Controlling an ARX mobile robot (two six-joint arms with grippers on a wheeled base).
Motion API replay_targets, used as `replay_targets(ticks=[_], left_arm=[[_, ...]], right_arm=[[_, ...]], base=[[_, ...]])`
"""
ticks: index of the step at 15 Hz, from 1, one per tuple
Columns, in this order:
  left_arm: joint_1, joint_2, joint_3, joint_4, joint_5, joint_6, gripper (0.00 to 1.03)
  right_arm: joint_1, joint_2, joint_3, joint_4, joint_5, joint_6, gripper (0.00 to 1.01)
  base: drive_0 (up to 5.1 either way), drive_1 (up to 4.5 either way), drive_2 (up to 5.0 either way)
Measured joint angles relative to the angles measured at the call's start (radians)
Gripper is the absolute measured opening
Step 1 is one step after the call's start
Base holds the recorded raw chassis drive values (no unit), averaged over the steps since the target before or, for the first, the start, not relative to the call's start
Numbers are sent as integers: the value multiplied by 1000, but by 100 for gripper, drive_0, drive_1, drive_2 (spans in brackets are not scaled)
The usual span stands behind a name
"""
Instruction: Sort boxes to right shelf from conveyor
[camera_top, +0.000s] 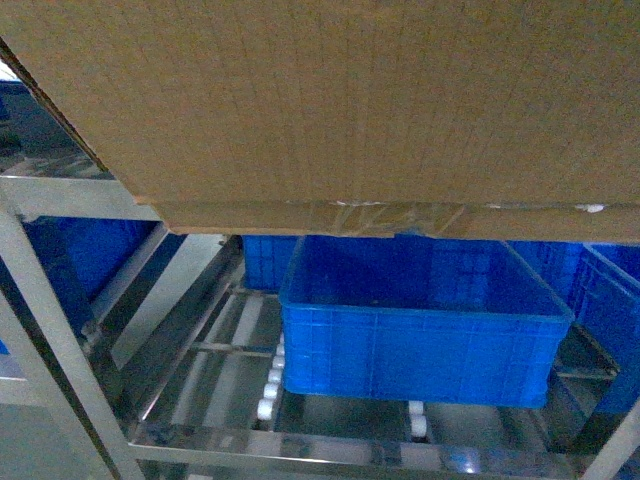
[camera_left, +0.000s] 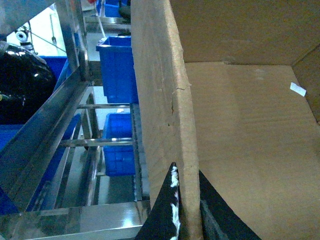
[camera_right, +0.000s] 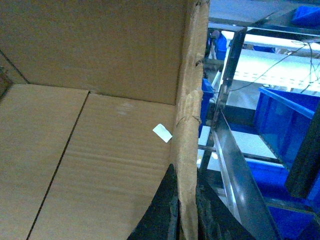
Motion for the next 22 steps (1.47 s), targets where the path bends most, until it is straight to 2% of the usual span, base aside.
replay_targets(ticks=[7,9,12,14,15,16,18,21,22], left_arm=[[6,28,30,-31,-4,0,2],[20,109,136,-109,32,0,2],[43,220,356,-328,80,5,2],[56,282,500,-446,121,6,2],[56,300,547,-474,129,6,2],[55,307,570,-475,135,8,2],[50,310,558,-456,128,8,2],[38,335,513,-369,106,9,2],[32,340,500,-344,98,13,7]], right_arm=[[0,14,9,-24,-9,-6,3],[-20,92,122,-111,-32,-3,3],[-33,181,302,-316,-73,32,3],[-46,224,406,-422,-116,89,3],[-47,231,439,-444,-121,105,3],[-52,238,468,-457,-137,121,3],[-52,245,470,-437,-143,124,3],[-50,267,438,-358,-95,87,3],[-46,270,432,-339,-95,79,11]], base=[[-3,407,-414],[-2,204,-207],[0,0,0],[0,0,0],[0,0,0],[0,0,0],[0,0,0],[0,0,0],[0,0,0]])
